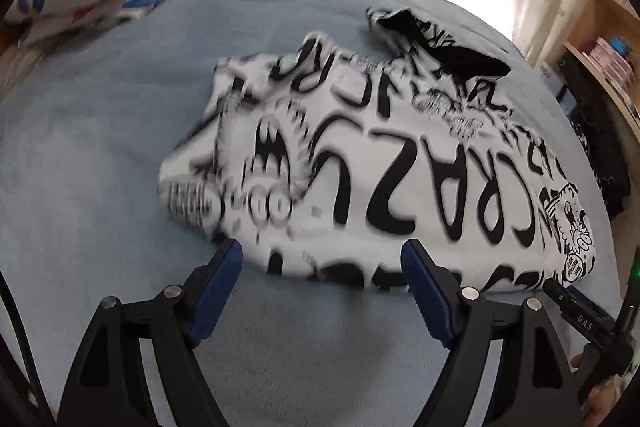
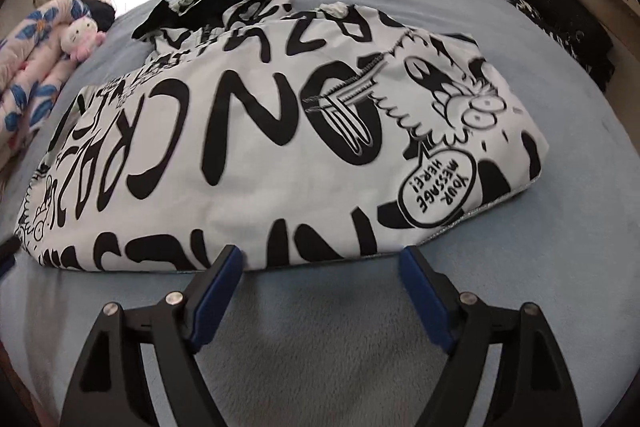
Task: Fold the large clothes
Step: 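Grasp the jacket hood with both tools and lift it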
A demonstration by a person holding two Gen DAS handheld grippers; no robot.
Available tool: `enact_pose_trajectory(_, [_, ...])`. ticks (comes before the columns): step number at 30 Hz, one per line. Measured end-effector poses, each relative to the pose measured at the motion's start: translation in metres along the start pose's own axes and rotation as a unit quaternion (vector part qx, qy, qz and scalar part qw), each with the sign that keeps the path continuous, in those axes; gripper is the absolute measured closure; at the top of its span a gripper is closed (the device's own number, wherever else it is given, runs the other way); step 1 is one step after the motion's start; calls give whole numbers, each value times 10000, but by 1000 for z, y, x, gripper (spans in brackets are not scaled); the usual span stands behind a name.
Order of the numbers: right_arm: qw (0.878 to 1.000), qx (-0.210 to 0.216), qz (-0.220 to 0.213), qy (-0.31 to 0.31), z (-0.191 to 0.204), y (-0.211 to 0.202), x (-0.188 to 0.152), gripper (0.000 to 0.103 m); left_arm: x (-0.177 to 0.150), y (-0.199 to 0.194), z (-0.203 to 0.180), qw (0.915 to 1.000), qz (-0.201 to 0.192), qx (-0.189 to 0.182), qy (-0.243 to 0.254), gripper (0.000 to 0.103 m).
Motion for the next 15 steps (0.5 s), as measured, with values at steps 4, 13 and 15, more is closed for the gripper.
enact_pose_trajectory(4, [9989, 190, -334, -263, 10, -23, 39, 43, 52, 2, -17, 9992, 12, -105, 387, 23])
enact_pose_trajectory(13, [9912, 463, -1084, -599, 50, -25, 221, 59, 236, 76, -84, 9877, -243, -186, 1532, 24])
enact_pose_trajectory(15, [9915, 471, -1052, -610, 63, -10, 258, 66, 274, 104, -93, 9879, -174, -277, 1514, 25])
Point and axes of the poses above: each gripper's, at about its wrist camera, not at the fingertips, and y roughly the way its jaws point, z to its left, x to its top, the point moved 2 cm from there along y, roughly the way its jaws point, and after that the axes turned 15 degrees about -x, right-handed, at the moved point
